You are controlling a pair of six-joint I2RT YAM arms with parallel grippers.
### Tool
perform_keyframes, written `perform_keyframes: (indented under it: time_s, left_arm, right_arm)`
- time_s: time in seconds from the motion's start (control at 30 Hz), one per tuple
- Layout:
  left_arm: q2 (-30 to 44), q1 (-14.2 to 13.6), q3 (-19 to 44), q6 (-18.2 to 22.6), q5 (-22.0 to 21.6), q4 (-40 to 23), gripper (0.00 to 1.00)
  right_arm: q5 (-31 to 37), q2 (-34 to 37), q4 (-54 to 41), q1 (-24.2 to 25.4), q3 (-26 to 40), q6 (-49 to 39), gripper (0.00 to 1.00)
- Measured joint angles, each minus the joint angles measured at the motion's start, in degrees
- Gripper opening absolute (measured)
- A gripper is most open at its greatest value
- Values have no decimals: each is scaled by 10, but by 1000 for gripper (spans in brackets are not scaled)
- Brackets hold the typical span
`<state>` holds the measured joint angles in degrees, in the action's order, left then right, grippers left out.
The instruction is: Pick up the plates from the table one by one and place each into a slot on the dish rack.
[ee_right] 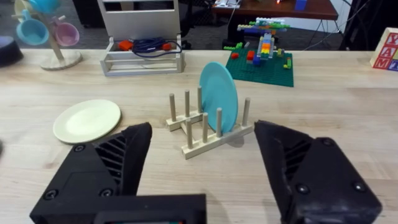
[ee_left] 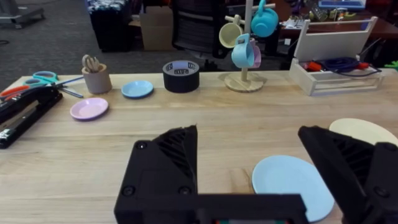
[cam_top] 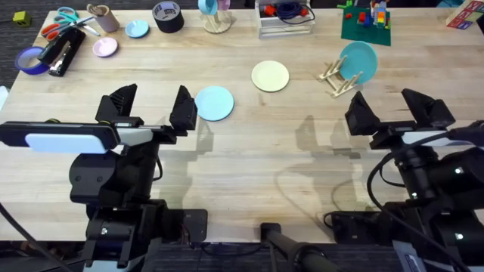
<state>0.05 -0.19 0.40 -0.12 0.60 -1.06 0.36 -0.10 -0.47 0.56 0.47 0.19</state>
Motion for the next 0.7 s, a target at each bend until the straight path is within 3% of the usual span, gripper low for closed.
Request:
perform_keyframes:
  time_s: [0.7]
  left_arm:
    - [0,0,1,7,-3,13,994]
  right_arm:
    - [0,0,-5,0,2,0,993]
